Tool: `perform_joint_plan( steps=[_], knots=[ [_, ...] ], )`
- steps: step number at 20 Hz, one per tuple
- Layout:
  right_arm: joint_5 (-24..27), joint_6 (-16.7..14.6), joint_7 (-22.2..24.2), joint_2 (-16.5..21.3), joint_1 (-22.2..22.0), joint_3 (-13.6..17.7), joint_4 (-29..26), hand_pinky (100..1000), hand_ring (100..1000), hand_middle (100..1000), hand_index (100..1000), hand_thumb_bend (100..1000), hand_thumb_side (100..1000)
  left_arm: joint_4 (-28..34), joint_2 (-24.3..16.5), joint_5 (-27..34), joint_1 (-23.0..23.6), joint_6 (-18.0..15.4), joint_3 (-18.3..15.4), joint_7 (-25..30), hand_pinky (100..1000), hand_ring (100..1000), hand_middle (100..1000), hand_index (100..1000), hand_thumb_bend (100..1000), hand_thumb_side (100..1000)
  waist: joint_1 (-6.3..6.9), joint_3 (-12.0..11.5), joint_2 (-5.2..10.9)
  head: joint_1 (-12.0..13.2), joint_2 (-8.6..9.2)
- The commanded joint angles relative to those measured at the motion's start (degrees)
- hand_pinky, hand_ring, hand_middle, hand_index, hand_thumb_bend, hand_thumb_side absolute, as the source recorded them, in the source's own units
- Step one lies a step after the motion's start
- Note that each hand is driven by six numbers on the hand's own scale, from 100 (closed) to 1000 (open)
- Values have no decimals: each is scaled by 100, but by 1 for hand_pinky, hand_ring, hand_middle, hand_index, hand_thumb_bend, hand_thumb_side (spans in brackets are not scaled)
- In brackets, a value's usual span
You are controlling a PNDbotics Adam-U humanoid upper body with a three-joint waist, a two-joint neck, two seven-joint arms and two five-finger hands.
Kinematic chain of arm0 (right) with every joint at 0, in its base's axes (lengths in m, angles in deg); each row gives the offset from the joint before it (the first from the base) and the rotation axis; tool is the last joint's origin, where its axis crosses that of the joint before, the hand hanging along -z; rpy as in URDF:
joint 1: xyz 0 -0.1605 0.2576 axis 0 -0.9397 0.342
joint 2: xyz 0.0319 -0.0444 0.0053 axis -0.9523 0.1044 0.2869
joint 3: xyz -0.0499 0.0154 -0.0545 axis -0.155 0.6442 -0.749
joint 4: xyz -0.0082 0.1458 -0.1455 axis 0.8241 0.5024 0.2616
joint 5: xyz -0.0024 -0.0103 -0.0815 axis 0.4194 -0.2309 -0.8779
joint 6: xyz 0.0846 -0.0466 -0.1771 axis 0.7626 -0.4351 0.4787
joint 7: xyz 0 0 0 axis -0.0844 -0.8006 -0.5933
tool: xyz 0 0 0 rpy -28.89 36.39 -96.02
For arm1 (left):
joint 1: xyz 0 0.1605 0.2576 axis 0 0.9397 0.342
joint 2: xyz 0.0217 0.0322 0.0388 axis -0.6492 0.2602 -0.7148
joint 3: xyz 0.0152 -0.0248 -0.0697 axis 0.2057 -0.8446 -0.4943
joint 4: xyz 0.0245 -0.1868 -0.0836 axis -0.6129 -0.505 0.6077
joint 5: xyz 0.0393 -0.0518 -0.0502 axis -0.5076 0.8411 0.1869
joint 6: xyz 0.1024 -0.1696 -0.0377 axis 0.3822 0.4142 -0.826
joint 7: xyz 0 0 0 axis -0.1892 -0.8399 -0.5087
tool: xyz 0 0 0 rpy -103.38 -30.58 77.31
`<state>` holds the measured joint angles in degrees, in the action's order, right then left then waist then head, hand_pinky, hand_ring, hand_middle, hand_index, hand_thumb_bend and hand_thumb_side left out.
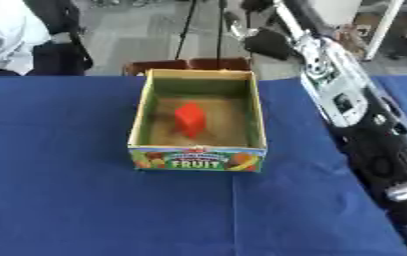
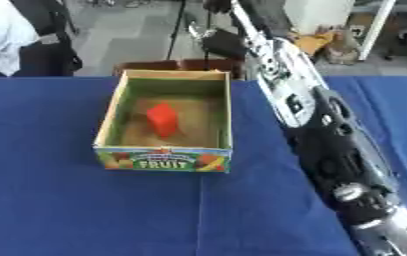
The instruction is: Pick up objects on the table and place them in the box.
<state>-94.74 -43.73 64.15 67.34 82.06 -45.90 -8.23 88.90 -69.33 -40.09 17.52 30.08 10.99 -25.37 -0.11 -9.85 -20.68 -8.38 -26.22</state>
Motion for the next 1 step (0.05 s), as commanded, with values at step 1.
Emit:
perform_joint_plan(
  steps=[1],
  knots=[
    [306, -254, -286, 358, -97, 293, -552, 593, 744, 652, 738, 100, 777, 81, -103, -37, -37, 7, -68, -32, 780, 872, 848, 940, 100, 943, 96, 36, 263, 90, -71]
  ],
)
